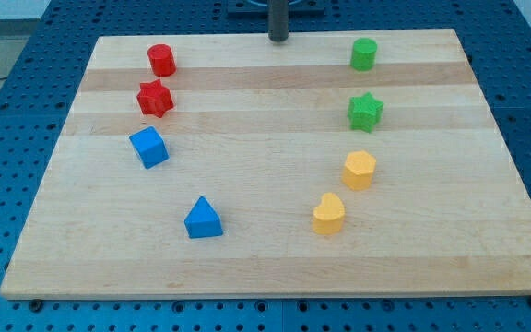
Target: Push the green star to the bottom left of the green circle
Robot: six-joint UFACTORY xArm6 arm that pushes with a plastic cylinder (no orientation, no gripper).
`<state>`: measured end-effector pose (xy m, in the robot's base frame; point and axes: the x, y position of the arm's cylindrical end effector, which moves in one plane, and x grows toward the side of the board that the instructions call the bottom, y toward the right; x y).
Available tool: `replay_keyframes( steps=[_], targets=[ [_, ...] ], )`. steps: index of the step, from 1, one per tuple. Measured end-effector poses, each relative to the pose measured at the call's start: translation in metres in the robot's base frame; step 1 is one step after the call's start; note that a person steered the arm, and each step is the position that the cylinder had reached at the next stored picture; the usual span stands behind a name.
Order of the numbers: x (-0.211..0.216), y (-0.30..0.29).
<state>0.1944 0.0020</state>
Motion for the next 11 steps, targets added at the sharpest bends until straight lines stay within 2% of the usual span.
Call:
replay_keyframes(
  steps=[1,2,3,4,5,6,7,8,9,10,11],
  targets=[
    [0.003,0.0],
    [0.005,0.086],
    [0.042,0.067],
    [0.115,-0.025],
    [0.239,-0.033],
    [0.271,0.033],
    [0.26,0.076],
    [0.206,0.094],
    [0.198,0.104],
    [0.224,0.1],
    [0.211,0.129]
  ],
)
